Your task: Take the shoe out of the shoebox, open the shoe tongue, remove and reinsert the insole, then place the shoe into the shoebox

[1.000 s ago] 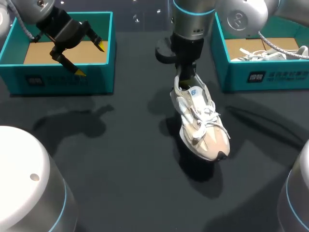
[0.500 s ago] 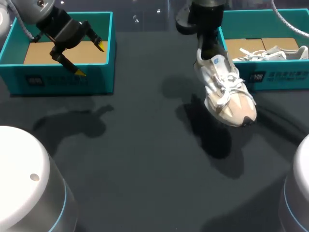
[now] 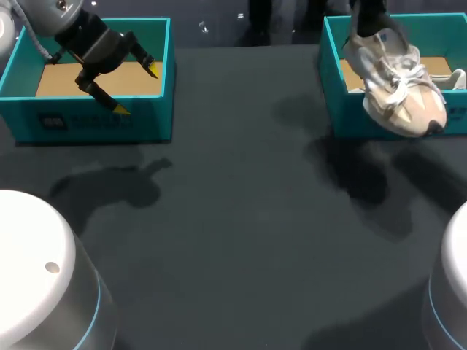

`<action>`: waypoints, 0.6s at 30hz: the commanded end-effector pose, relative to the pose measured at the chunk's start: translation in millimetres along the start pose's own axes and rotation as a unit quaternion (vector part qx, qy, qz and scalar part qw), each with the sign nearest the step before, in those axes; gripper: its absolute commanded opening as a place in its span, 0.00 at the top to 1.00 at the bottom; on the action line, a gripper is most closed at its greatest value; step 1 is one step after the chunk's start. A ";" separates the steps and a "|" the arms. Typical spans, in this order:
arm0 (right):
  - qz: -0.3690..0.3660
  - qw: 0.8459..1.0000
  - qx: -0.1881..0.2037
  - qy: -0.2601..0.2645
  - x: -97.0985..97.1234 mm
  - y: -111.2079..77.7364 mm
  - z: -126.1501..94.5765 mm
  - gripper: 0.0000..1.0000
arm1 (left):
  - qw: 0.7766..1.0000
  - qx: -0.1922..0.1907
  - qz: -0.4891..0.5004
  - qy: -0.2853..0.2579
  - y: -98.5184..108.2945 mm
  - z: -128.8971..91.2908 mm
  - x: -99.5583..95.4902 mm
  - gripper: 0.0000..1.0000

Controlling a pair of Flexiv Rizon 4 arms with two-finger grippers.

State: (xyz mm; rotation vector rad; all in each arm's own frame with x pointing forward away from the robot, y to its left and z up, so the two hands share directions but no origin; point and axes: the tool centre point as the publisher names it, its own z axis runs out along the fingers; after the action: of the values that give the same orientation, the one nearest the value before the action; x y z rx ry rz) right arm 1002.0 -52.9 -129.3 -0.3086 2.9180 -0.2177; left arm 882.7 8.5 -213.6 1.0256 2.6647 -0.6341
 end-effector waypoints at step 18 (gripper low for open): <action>0.015 1.000 -0.007 0.025 -112.4 -167.6 50.8 1.00 | 1.000 -0.001 0.000 0.001 0.1 0.0 0.2 0.00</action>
State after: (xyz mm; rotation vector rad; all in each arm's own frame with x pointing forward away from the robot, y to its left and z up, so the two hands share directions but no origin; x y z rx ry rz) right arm 1130.0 -184.7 -123.6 -0.2601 2.9262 -0.2446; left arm 882.7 8.5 -213.7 1.0255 2.6647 -0.6341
